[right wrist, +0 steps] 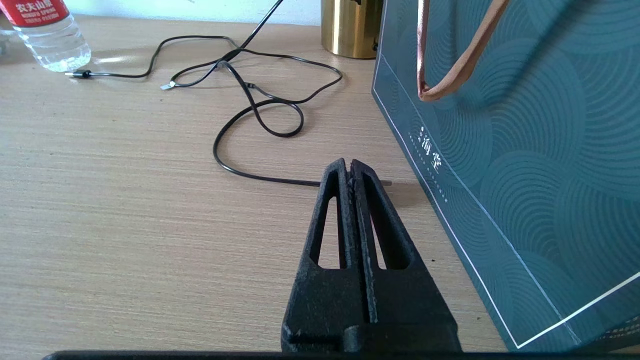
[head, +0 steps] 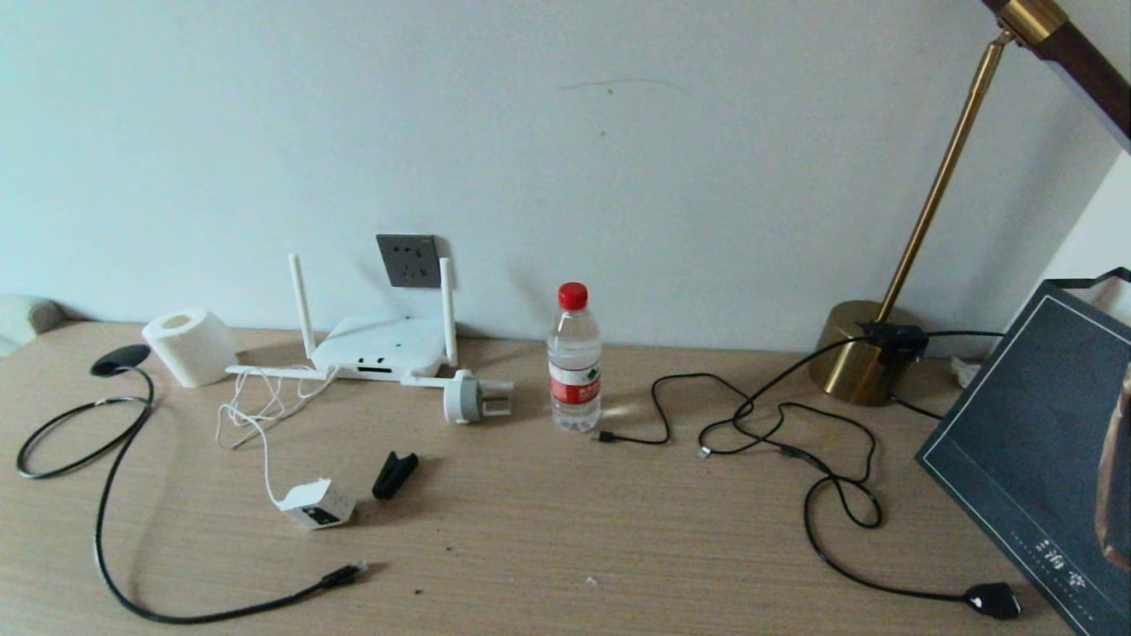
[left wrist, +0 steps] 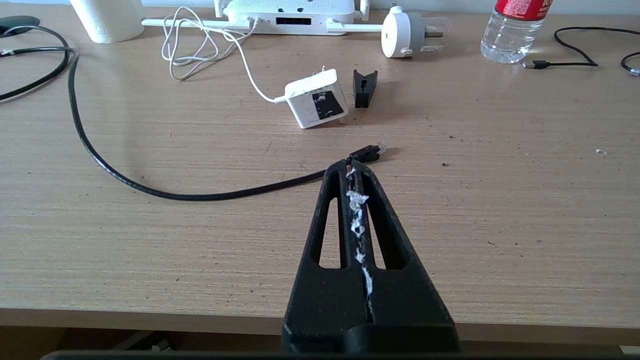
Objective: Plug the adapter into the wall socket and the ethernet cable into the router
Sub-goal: Pick up plug
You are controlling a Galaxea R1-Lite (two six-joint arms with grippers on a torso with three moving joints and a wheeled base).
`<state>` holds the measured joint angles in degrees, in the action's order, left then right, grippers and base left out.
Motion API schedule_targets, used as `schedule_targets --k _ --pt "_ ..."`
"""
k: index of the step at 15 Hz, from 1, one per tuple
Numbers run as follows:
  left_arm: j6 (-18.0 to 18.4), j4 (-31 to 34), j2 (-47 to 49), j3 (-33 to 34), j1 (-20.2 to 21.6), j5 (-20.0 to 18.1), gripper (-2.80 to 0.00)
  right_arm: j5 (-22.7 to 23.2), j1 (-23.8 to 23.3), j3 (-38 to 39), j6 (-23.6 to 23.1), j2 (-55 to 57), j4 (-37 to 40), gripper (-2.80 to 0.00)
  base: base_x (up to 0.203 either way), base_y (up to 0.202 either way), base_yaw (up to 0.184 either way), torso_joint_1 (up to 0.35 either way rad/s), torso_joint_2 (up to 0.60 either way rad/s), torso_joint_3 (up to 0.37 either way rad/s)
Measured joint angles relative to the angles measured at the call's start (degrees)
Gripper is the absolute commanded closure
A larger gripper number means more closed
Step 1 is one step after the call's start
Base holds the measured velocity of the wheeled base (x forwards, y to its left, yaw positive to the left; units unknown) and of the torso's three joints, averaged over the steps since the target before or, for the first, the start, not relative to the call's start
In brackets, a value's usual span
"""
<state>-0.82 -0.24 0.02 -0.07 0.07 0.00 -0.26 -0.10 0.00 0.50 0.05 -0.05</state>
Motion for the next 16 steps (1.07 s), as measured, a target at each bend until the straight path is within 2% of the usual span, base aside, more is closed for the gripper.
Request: schedule_targets --k 5,7,11,13,16 --pt "0.3 -0.2 0.0 0.0 0.0 0.1 0.00 0.0 0.0 0.0 0.0 0.0 0.0 0.00 0.000 0.000 0.000 0.000 0.00 0.000" --pt "1.6 0.0 0.1 -2.8 0.0 0.0 0.00 0.0 0.0 0.0 0.0 0.0 0.0 0.00 0.000 0.000 0.000 0.000 0.00 0.000" --pt "4.9 2.5 8.0 -19.3 -1.2 -2.0 0.00 0.0 0.0 0.0 0.0 0.0 0.0 0.00 0.000 0.000 0.000 0.000 0.00 0.000" --pt "6.8 4.3 16.3 -27.0 -5.2 -4.2 0.00 0.0 0.0 0.0 0.0 0.0 0.0 0.00 0.000 0.000 0.000 0.000 0.00 0.000" --pt "8.9 11.0 31.4 -36.8 -12.6 -6.0 0.00 0.0 0.0 0.0 0.0 0.0 0.0 0.00 0.000 0.000 0.000 0.000 0.00 0.000"
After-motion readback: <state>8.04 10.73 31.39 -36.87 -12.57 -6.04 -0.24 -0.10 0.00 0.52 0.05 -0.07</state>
